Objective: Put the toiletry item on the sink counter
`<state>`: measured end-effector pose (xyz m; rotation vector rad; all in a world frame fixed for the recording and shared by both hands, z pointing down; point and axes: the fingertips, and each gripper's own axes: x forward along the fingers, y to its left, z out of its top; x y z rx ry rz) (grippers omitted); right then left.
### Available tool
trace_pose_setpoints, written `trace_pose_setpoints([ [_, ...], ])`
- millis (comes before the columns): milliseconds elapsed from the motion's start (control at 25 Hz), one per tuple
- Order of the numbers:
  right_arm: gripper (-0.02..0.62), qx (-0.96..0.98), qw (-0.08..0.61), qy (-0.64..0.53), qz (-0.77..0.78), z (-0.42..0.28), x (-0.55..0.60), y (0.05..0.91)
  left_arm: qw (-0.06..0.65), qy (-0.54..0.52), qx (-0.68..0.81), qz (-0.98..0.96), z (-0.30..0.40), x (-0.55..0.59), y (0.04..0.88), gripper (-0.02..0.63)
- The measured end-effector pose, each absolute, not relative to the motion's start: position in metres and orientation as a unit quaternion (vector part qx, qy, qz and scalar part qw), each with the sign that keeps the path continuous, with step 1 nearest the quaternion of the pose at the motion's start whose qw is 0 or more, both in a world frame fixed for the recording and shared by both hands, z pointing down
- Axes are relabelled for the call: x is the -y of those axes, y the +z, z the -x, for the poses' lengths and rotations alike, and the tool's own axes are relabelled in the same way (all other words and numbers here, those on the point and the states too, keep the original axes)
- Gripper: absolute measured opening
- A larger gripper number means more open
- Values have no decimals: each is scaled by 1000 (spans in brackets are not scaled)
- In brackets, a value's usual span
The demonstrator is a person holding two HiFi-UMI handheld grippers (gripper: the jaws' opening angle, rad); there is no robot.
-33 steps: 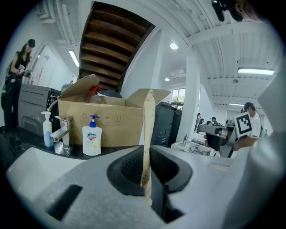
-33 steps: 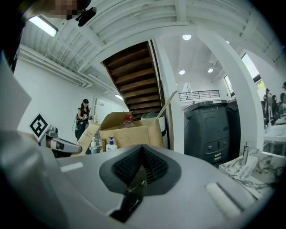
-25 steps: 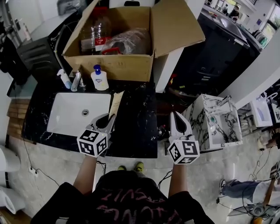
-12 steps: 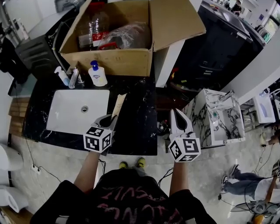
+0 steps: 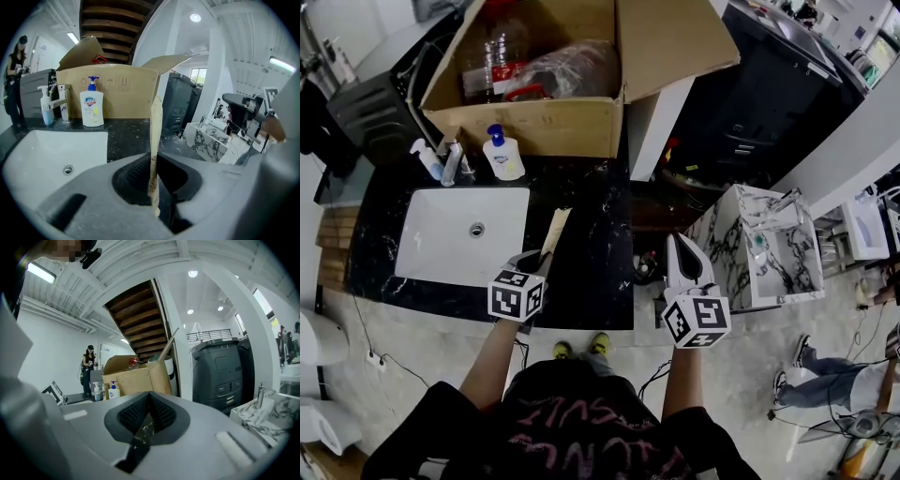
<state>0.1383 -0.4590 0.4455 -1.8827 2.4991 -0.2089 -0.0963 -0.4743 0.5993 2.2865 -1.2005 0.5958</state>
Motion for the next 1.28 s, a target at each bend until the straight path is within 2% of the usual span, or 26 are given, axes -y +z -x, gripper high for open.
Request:
trace_pose_setpoints([
  [600, 12, -795, -5, -74, 602, -147, 466, 454, 269, 264, 439, -816, 92, 476, 638, 40],
  [1280, 12, -799, -2, -70, 598, -129, 469, 448, 250, 244, 450, -822, 110, 485, 618, 71],
])
